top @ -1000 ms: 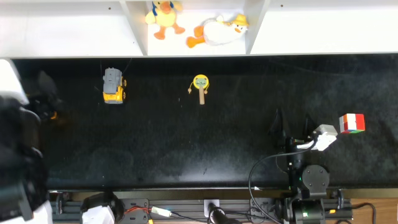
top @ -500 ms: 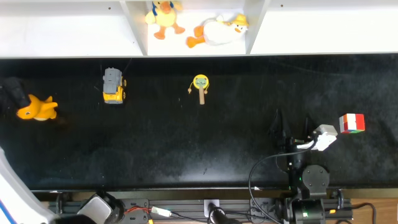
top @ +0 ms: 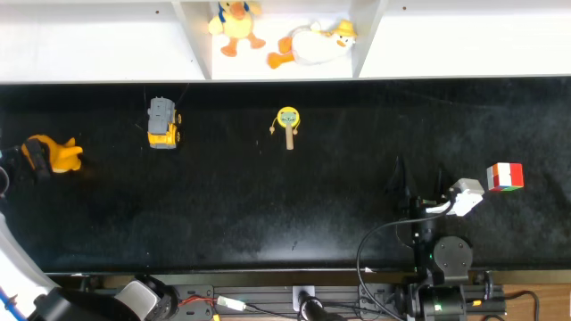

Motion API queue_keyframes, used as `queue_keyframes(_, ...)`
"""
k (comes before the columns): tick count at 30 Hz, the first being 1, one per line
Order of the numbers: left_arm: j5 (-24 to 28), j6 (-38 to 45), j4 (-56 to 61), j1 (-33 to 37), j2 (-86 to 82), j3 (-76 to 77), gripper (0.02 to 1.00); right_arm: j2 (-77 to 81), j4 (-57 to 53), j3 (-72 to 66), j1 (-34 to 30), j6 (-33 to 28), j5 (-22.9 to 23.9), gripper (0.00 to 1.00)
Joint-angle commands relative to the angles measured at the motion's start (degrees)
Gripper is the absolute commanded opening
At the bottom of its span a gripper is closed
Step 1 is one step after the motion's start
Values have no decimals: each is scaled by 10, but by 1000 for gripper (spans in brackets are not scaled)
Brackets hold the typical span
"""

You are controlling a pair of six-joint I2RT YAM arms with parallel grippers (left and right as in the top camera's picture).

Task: Store Toys

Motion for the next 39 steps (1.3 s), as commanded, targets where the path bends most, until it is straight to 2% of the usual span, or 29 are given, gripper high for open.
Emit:
queue_keyframes(1, 21, 36, 38, 10, 0, -44, 996, -6, 3, -8, 5, 0, 4, 996)
queue_keyframes(18, 29, 36, 209, 12, 37, -148, 998, -6, 3, -8, 5, 0, 3, 996)
queue_keyframes(27, 86, 36, 271, 12, 103, -148, 1000, -6, 3, -8, 5, 0, 3, 996)
queue_keyframes(34, 110, 36, 284, 12, 105, -148, 855, -6, 3, -8, 5, 0, 3, 996)
queue_keyframes(39, 121, 33, 284, 12, 105, -148, 689, -6, 3, -8, 5, 0, 4, 996)
